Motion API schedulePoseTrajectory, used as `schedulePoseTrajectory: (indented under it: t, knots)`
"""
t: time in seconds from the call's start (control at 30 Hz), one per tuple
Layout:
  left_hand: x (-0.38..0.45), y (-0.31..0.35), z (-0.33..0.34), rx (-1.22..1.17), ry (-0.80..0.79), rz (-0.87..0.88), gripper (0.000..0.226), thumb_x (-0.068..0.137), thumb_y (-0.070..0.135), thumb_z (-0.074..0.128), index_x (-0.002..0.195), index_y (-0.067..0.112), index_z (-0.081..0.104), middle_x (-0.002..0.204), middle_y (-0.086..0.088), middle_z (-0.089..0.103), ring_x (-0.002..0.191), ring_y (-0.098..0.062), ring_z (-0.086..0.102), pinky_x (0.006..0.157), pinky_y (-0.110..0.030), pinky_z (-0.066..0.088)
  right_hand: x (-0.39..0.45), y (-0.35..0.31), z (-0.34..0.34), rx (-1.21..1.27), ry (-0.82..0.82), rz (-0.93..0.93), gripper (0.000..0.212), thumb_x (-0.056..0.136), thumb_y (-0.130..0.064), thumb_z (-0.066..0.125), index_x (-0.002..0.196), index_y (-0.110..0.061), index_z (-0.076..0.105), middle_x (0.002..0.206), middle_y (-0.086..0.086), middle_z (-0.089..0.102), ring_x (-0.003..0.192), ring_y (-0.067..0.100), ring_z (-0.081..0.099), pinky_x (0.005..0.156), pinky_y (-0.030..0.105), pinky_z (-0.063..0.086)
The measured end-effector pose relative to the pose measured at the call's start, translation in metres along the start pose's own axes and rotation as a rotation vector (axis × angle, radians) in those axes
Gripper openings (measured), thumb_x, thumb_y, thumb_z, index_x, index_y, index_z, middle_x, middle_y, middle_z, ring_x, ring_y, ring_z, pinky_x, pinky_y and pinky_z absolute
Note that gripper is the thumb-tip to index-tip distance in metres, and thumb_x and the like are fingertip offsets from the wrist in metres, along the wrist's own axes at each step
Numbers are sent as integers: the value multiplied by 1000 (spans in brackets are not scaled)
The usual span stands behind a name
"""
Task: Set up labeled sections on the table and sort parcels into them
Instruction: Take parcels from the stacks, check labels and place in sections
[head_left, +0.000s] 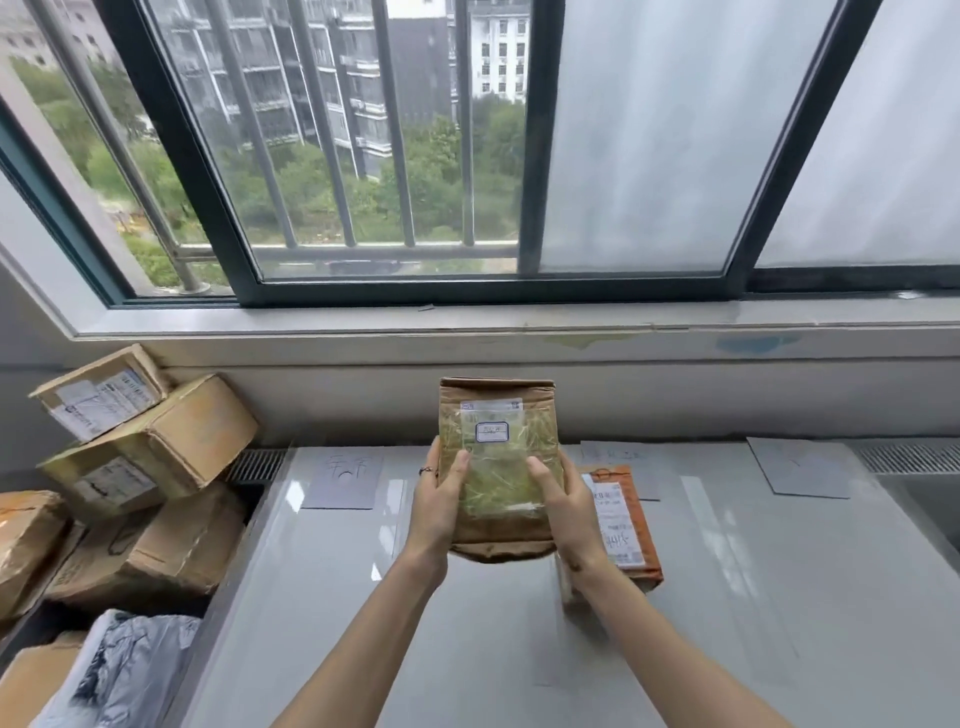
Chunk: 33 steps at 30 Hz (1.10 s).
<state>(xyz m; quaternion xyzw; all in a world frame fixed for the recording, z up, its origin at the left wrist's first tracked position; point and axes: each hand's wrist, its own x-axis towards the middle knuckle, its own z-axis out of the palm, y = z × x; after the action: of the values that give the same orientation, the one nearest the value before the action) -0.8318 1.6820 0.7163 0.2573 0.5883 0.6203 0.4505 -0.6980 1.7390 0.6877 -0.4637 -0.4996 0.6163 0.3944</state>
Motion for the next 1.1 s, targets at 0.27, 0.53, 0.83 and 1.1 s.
schedulePoseTrajectory:
  t: [0.27, 0.53, 0.83, 1.1]
  knots:
    - [-9, 0, 83, -46, 71, 21, 30, 100, 31, 52, 130, 31, 55, 113, 4, 72, 96, -13, 72, 72, -26, 59, 25, -22, -76, -57, -29, -11, 89, 67, -72, 65, 142, -28, 46, 136, -5, 58, 125, 13, 55, 107, 43, 45]
    - [-4, -11, 117, -42, 44, 37, 35, 99, 29, 54, 134, 25, 54, 119, 1, 71, 102, -15, 70, 76, -27, 59, 37, -16, -113, -26, -9, 17, 94, 62, -80, 69, 140, -34, 47, 139, -7, 57, 128, 13, 53, 107, 46, 45]
    - [12, -27, 157, -50, -65, 10, 35, 100, 30, 54, 135, 28, 52, 118, 3, 70, 102, -13, 70, 75, -26, 58, 40, -22, -156, -32, 58, 19, 80, 70, -69, 67, 138, -31, 49, 125, -7, 66, 113, 13, 64, 98, 45, 52]
    - [20, -46, 215, -14, -135, -32, 43, 98, 35, 56, 140, 30, 48, 122, 6, 69, 108, -14, 67, 93, -37, 56, 40, -30, -217, 10, 132, -15, 59, 82, -51, 66, 135, -26, 54, 117, -7, 70, 106, 9, 67, 95, 38, 54]
